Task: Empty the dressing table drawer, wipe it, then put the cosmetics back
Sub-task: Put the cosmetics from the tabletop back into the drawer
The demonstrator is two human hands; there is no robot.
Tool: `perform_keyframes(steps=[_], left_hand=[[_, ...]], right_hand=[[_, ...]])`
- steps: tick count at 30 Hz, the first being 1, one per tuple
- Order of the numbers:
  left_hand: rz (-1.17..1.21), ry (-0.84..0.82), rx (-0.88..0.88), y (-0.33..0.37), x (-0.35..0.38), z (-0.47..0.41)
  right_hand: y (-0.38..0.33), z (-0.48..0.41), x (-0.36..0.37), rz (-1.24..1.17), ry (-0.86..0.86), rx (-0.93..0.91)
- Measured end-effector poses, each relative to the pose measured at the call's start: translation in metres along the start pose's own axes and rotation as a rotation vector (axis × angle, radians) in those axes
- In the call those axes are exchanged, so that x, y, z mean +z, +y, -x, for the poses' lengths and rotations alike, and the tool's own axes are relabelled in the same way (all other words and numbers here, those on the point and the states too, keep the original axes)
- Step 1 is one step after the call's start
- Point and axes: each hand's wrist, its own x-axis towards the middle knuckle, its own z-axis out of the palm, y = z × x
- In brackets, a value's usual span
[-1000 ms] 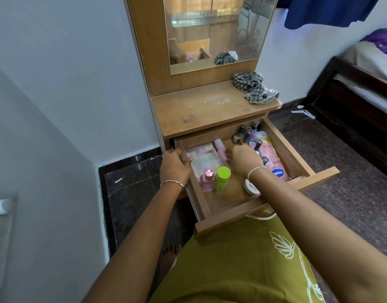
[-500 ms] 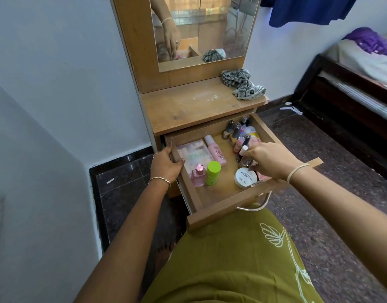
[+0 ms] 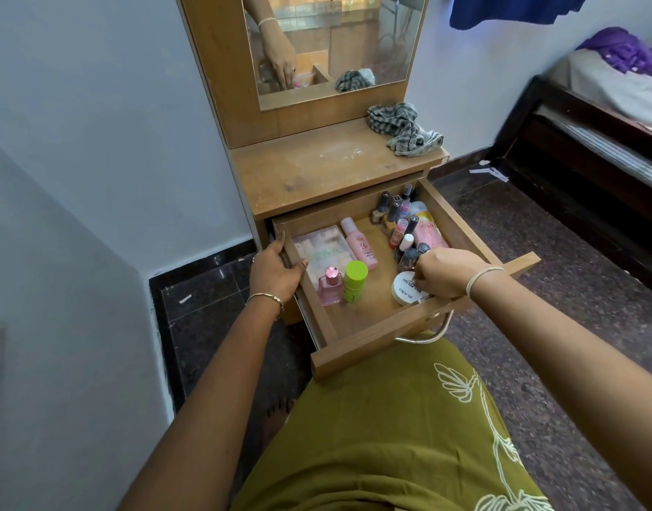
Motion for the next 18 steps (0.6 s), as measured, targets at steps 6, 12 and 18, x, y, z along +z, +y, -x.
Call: perform_keyframes(steps=[6,12,18], left_hand=[[0.014,-0.001,-0.008,-0.001,0.001,0.000],[0.017,0.000,-0.018,-0.002,0.001,-0.002],[0.027,0.000,-0.018,-0.003,0.002,-0.002]], right_hand=[[-0.012,-0.005,-0.002,-0.028,-0.046,-0.009],[-0.020,-0.009,-0.003,-0.160,-0.012,-0.064],[-0.016,-0.009,0.005,-0.273,0.026,-0.043]])
